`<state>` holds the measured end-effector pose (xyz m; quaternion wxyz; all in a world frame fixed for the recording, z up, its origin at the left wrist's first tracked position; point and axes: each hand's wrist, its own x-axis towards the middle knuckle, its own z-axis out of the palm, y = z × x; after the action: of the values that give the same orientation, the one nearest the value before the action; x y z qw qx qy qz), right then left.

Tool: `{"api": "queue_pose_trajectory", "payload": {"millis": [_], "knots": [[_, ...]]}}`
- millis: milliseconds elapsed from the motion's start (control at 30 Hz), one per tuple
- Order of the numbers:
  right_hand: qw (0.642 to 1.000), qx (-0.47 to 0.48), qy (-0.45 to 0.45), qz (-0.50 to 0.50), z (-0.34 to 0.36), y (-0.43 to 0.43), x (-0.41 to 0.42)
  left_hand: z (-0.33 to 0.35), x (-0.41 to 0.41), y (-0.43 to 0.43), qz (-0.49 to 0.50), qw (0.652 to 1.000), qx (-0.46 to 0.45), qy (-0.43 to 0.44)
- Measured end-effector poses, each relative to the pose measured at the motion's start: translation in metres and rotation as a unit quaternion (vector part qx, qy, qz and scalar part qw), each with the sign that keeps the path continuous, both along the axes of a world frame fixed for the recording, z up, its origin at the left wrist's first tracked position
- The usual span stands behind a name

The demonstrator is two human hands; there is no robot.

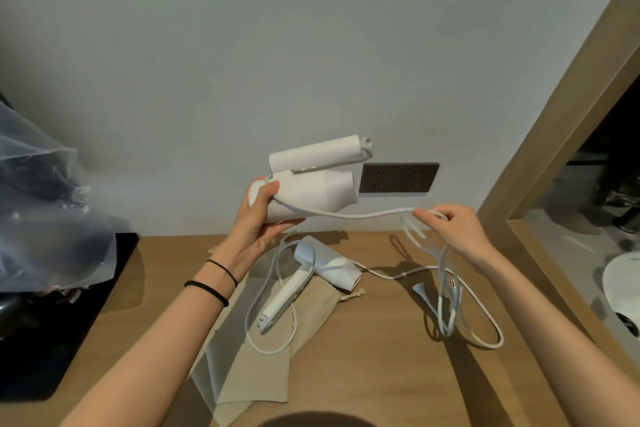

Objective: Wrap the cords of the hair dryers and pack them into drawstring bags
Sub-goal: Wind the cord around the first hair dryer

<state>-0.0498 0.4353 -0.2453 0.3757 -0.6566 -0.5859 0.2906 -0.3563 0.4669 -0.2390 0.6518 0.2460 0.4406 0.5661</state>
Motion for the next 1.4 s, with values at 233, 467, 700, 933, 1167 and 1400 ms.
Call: {"api": "queue_pose_trajectory", "payload": {"millis": [233,467,700,933,1167,1400], "knots": [[0.964,0.258,-0.005,-0.069,0.105,0.018,-0.009,0.018,0.005,0.009,-0.005,0.995,0.069,0.071],[0.97,0.238,0.041,0.02,0.107,0.021,-0.027,0.029,0.008,0.011,0.012,0.997,0.078,0.011],[0.971,-0.033,-0.032,0.235,0.054,0.006,-0.052,0.041,0.011,0.011,0.041,0.992,0.109,0.044],[0.934,-0.103,0.099,0.326,0.055,0.0,-0.103,0.044,0.032,-0.001,0.019,0.974,0.172,0.145],[0.951,-0.014,0.147,0.27,0.044,0.002,-0.117,0.044,0.042,-0.003,0.017,0.976,0.163,0.14],[0.952,-0.027,0.118,0.28,0.046,0.01,-0.113,0.045,0.042,0.001,0.01,0.995,0.088,0.035]]}}
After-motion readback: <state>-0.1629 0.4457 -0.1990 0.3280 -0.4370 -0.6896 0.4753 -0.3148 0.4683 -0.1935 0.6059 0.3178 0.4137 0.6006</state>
